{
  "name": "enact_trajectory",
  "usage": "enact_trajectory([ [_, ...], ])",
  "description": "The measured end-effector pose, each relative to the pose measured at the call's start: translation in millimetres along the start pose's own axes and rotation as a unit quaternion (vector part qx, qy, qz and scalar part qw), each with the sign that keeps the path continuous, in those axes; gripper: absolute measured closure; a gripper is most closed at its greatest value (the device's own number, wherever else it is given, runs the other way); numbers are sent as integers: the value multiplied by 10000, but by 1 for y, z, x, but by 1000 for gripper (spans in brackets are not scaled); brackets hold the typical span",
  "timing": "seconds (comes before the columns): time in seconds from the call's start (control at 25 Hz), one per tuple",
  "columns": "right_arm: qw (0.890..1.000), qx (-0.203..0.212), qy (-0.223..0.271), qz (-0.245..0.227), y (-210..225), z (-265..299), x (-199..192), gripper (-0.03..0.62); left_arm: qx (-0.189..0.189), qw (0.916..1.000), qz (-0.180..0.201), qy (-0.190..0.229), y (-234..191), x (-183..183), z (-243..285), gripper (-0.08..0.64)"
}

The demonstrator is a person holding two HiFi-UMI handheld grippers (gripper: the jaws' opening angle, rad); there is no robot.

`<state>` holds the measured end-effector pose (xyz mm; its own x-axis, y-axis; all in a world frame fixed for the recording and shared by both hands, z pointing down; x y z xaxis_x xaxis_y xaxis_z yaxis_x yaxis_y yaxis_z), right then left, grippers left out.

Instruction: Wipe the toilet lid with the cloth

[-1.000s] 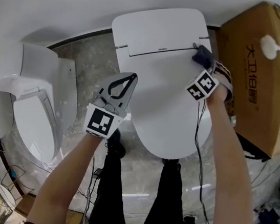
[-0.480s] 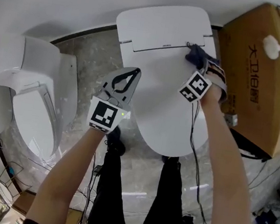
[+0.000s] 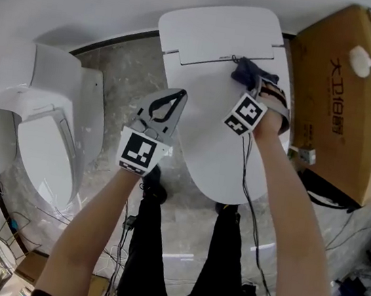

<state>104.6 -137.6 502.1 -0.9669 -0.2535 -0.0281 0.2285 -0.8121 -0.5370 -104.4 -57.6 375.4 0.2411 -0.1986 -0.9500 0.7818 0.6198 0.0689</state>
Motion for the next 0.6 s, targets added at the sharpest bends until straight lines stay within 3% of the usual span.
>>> enact_trajectory([
  [0.6,9995,175,185,-200,-21,-14,49,525,116,9999,-44,46,-8,0,-19,543],
])
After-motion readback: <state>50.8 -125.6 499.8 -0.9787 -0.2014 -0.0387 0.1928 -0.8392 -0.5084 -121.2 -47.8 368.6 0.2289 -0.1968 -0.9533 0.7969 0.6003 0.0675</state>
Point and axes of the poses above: the fingertips, and each gripper's own axes: z forward along the fingers, y to its right, x out of its top, the point moved 6 cm from there along -z, backward along the fingers, and after that the axes turned 5 degrees about x, right-handed, at the moved point
